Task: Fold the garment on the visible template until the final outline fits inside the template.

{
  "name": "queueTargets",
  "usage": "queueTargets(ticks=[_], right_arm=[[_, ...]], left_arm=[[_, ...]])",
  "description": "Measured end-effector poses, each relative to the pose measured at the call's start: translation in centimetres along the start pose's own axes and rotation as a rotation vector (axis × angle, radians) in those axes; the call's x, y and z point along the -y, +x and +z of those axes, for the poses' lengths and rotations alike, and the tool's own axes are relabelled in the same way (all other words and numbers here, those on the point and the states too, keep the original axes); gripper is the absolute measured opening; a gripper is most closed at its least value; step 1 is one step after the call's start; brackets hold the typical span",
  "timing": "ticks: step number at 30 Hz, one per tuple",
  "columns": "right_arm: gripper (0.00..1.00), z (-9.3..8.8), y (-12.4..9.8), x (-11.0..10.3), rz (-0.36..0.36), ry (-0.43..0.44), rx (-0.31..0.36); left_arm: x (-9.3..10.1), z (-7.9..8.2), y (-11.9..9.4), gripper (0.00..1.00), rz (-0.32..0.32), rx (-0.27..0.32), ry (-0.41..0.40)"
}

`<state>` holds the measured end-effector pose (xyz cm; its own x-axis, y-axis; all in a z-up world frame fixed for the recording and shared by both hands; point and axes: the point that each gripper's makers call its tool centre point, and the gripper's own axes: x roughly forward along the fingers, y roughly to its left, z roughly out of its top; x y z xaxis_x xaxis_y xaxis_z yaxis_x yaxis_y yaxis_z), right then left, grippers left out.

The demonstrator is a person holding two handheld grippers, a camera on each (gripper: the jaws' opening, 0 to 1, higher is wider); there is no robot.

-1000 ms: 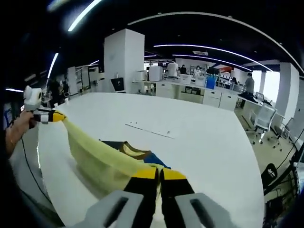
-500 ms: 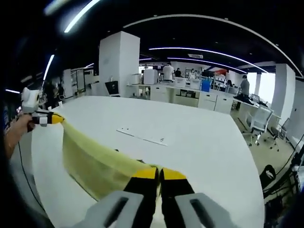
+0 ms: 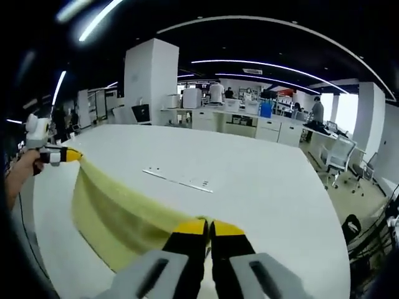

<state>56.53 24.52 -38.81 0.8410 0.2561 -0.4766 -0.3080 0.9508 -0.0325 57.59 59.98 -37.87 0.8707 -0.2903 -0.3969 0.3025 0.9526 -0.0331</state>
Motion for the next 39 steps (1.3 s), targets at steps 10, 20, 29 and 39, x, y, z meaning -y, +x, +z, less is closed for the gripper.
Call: queueTargets(ticks=[10,20,29,39], right_arm=[[0.0,-2.0,3.6,0.5,-0.015,0.048,-0.04],[0.0,-4.4,6.7,0.5,-0.033,0.05,-0.092],[0.0,-6.5,8.9,0.9,-0.041,0.061,-0.144],[0.0,-8.0,9.7,1.1,-0.044,0.072,-0.179]], left_arm=[[-1.3,-2.8,3.9,0.0,0.035,-0.053,-0.028],[-2.2,-6.0,6.7,0.0,0.048,-0.094,-0.075],[-2.6,-8.8,8.4,0.0,0.059,-0.132,-0.137],[-2.6,-10.5,9.4,0.0,0.054,-0.157,-0.122]])
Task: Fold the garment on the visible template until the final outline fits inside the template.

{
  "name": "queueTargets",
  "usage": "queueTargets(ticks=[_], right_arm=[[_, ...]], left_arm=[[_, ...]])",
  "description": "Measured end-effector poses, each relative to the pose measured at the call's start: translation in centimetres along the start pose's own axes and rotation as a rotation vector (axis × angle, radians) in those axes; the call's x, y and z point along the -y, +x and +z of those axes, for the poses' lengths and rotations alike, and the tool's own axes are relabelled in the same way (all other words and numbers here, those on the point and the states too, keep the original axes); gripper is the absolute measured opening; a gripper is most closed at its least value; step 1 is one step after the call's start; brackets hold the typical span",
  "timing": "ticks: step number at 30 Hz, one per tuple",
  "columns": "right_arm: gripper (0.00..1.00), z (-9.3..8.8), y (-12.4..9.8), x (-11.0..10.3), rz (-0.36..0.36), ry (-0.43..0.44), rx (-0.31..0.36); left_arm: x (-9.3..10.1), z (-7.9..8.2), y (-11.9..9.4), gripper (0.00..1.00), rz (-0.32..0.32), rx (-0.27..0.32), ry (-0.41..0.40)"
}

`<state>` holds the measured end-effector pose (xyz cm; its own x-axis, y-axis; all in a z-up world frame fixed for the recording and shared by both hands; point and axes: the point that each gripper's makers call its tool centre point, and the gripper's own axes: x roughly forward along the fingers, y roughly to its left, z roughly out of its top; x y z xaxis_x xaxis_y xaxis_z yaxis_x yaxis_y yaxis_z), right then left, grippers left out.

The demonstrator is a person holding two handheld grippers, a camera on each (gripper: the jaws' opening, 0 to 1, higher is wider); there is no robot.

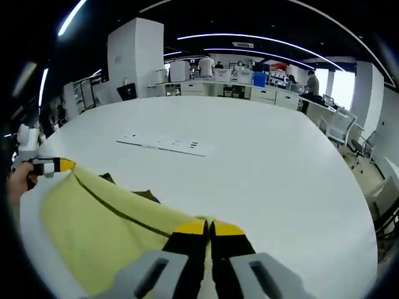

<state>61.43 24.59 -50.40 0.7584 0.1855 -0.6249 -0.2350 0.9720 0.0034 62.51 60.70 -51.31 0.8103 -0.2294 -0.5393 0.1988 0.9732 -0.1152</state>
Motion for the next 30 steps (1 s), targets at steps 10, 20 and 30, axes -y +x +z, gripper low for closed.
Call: queueTargets(ticks=[10,20,30], right_arm=[[0.0,-0.8,0.8,0.0,0.002,0.019,-0.016],[0.0,-1.5,1.1,-0.1,0.006,0.025,-0.043],[0.0,-1.3,1.5,0.3,0.019,0.064,-0.043]], left_arm=[[0.0,-0.7,0.2,0.0,-0.013,-0.018,0.024],[-0.3,-1.1,0.6,0.0,-0.027,-0.029,0.055],[-0.2,-1.3,0.7,0.01,-0.04,-0.047,0.086]])
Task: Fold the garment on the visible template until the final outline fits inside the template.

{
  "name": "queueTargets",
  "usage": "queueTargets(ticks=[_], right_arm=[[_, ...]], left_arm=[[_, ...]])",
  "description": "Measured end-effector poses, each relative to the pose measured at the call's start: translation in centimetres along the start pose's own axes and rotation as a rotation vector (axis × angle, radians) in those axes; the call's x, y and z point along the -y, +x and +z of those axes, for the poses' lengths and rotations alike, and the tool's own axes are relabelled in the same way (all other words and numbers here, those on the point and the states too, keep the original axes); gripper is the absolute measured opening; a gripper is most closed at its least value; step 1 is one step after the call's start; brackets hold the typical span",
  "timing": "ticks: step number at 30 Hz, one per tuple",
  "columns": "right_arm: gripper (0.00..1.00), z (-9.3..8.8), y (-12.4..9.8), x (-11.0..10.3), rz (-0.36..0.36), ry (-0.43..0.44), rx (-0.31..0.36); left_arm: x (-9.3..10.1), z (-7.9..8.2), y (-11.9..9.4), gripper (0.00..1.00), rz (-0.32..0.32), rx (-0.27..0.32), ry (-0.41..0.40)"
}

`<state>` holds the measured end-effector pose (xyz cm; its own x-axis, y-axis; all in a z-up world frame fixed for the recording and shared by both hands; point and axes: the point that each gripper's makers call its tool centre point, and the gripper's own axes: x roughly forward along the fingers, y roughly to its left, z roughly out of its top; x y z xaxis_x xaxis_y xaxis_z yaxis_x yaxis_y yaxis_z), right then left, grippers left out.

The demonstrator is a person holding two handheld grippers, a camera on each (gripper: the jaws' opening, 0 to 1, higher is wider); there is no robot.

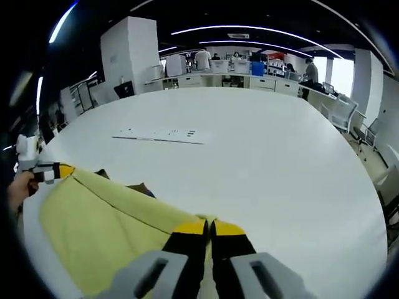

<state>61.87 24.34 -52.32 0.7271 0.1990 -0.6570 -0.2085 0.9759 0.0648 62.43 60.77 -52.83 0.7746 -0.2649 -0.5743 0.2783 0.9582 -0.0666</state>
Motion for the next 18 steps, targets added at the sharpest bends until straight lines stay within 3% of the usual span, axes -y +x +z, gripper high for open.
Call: queueTargets(ticks=[2,5,12,18], right_arm=[[0.0,0.1,-0.2,-0.1,0.003,-0.003,0.0],[0.03,0.5,-0.6,-0.1,0.02,0.006,0.01],[0.23,1.0,-1.2,-0.9,0.101,-0.051,0.016],[0.31,0.5,-1.8,-1.0,0.15,-0.167,0.011]], left_arm=[[-0.1,-0.1,-0.2,0.04,-0.005,-0.005,0.078],[-0.3,0.0,-0.6,0.15,-0.003,0.003,0.102],[0.2,0.4,-1.8,0.28,-0.073,0.034,0.212],[0.8,0.3,-2.6,0.34,-0.152,0.043,0.284]])
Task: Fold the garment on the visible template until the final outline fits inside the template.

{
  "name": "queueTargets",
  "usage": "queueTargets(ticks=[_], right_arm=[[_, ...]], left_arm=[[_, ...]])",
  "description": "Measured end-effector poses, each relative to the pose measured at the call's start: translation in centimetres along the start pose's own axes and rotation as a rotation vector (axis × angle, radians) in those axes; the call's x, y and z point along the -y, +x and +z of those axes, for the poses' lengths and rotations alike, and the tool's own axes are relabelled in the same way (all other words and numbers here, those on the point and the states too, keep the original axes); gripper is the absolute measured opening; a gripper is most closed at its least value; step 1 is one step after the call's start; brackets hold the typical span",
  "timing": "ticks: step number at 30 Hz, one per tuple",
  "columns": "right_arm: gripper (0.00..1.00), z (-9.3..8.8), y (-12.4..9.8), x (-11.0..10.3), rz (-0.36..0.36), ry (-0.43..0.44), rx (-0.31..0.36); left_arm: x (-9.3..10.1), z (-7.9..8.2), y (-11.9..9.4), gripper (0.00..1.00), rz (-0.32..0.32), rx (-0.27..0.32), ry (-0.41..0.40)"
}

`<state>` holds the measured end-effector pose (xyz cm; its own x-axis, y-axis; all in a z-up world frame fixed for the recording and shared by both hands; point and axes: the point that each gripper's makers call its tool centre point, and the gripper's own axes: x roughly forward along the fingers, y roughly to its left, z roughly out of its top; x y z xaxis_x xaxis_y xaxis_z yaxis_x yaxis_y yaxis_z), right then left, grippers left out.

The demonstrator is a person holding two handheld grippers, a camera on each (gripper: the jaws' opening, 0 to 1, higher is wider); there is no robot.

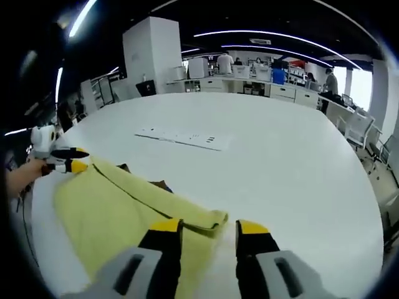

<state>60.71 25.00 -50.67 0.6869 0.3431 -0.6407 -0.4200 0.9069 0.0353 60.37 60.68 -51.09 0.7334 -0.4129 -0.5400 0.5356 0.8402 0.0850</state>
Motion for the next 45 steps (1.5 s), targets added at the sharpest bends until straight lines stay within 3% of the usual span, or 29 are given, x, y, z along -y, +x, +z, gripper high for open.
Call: queueTargets(ticks=[4,8,14,18,24,26,29,38,45], right_arm=[[0.31,-1.1,-0.2,0.1,0.011,-0.068,-0.026],[0.3,-1.7,-0.4,0.2,-0.003,-0.13,-0.029],[0.28,-1.0,0.6,0.9,-0.024,-0.239,0.024],[0.27,-1.3,1.6,0.8,-0.026,-0.239,0.029],[0.26,-0.4,2.6,1.7,-0.042,-0.121,0.083],[0.26,-0.1,3.1,2.0,-0.047,-0.054,0.105],[0.26,-0.1,3.7,3.0,-0.06,-0.033,0.103],[0.27,-0.1,3.9,3.4,-0.112,0.153,0.122],[0.28,-0.1,3.5,2.9,-0.124,0.211,0.124]], left_arm=[[0.6,0.3,0.0,0.37,-0.016,0.005,0.073],[1.1,0.1,0.2,0.34,-0.01,-0.016,0.139],[-0.1,-0.8,0.9,0.35,0.032,-0.049,0.162],[-0.7,-0.5,2.2,0.33,0.042,-0.035,0.163],[-0.9,0.3,3.6,0.3,0.066,-0.008,0.132],[-0.9,0.5,4.0,0.3,0.066,0.013,0.076],[-1.8,0.6,4.5,0.31,0.086,0.024,0.016],[-2.9,0.5,4.9,0.34,0.136,0.035,-0.121],[-3.3,0.2,4.5,0.35,0.165,0.017,-0.126]])
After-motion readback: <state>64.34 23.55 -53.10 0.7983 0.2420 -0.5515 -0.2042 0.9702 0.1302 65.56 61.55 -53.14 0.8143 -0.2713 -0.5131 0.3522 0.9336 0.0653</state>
